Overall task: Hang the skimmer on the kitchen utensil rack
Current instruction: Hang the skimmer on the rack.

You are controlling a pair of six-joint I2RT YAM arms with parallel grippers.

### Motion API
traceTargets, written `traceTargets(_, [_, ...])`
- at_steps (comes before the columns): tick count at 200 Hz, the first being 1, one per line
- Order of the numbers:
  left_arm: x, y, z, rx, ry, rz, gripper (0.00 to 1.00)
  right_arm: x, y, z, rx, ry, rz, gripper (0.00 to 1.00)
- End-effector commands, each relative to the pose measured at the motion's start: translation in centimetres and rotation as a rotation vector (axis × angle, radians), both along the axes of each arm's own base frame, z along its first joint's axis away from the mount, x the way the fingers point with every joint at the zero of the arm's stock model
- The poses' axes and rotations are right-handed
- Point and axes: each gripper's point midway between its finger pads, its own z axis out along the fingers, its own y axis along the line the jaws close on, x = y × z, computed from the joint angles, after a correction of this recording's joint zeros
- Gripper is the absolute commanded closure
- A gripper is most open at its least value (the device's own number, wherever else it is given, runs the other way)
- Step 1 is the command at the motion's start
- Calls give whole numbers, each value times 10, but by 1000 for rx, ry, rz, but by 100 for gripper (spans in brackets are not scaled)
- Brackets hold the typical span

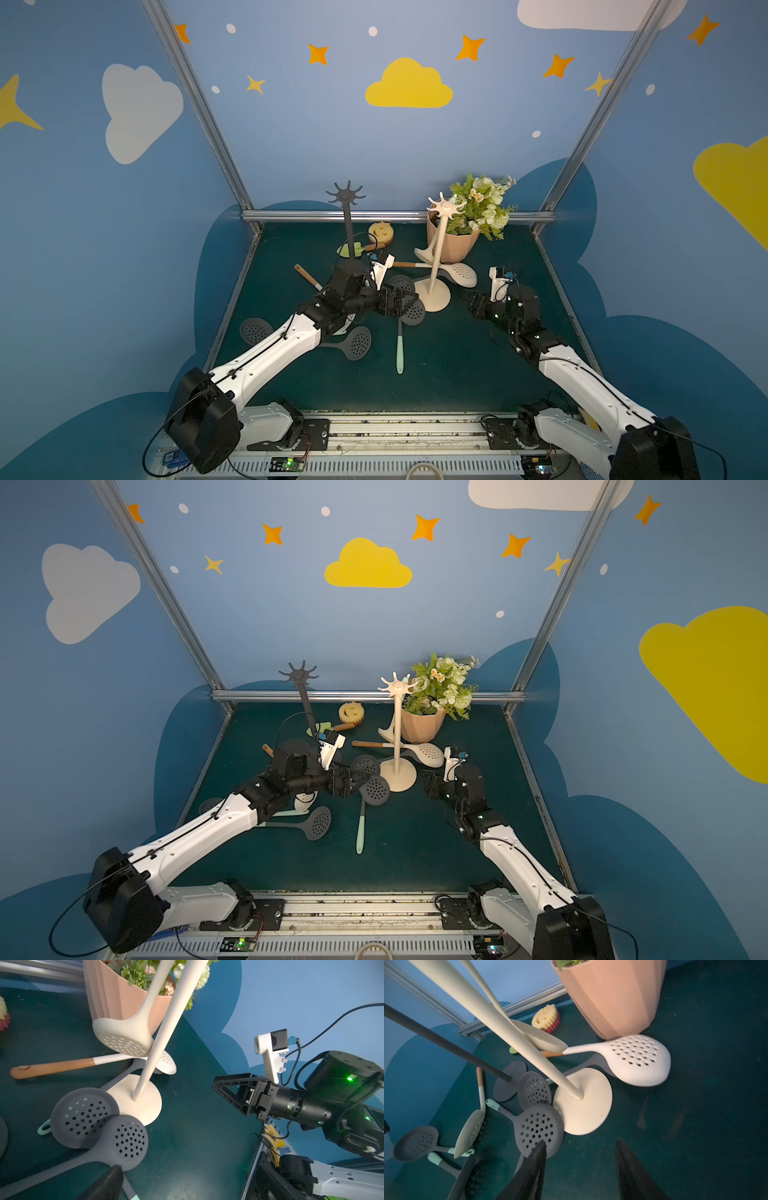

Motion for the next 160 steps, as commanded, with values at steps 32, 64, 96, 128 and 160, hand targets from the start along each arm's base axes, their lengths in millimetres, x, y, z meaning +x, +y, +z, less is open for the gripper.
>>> traceTargets(32, [7, 8, -21, 203, 19, 150, 0, -22, -17, -24, 167, 130, -169, 44])
traceTargets(64, [5, 27, -38, 334, 106, 268, 2, -36, -18, -45, 158, 181, -159, 44])
traceTargets(96, [-7, 44, -60, 363, 225, 348, 3, -49, -9, -50, 148, 165, -85, 45])
traceTargets(128, [-14, 46, -77, 280, 359, 436, 5, -58, 1, -48, 108, 121, -22, 45])
traceTargets(160, [-8, 41, -92, 171, 517, 586, 9, -64, 9, -49, 106, 111, 17, 45])
